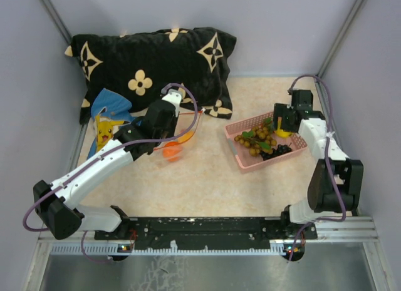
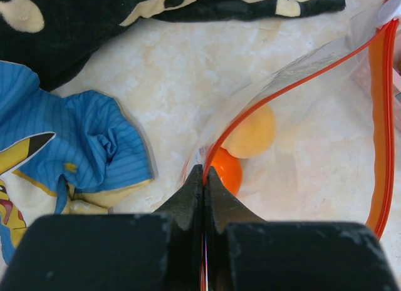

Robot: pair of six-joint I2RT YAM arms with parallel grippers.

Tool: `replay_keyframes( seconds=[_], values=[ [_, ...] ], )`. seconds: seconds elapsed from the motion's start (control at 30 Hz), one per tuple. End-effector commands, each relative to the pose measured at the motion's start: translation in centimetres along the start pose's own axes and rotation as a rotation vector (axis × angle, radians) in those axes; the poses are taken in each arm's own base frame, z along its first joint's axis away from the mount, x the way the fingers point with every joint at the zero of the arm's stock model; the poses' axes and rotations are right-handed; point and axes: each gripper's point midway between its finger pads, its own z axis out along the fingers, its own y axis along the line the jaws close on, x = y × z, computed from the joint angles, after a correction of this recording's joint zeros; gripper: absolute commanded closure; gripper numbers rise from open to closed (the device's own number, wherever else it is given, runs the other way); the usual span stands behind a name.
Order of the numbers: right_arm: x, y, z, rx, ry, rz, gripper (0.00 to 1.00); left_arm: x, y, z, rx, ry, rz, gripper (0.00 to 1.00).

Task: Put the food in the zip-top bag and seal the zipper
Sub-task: Pick up the fake fruit from the bin, then place the fake fruit in the zipper food storage bag.

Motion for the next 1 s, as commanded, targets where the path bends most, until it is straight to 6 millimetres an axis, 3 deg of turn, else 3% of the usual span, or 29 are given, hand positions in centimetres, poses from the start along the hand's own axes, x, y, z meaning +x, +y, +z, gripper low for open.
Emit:
replay_keyframes(
  seconds=[0.0, 0.13, 0.33, 0.67, 0.97],
  values=[
    [-2.9, 1.4, -4.2, -0.075, -0.122, 0.025, 0.39, -1.3, -0.1, -0.4, 0.015, -0.034, -0.021, 1.0],
    [-4.8, 3.3, -8.0, -0.141, -0.21, -0.016, 0.39, -1.4, -0.4, -0.3, 0.027, -0.036, -0.027, 1.0],
    [-6.1, 10.4, -13.0, -0.348, -0.331, -0.044, 0.4, -2.0, -0.4, -0.3, 0.025, -0.047, -0.033, 1.0],
    [-6.8, 21.8, -20.8, -0.678, -0.526, -0.112, 0.41, -3.0, -0.6, -0.9, 0.048, -0.065, -0.043, 1.0],
    [-5.8, 29.2, -27.3, -0.971, -0.68, -0.177, 0.41, -2.7, -1.0, -1.0, 0.064, -0.051, -0.068, 1.0]
  ],
)
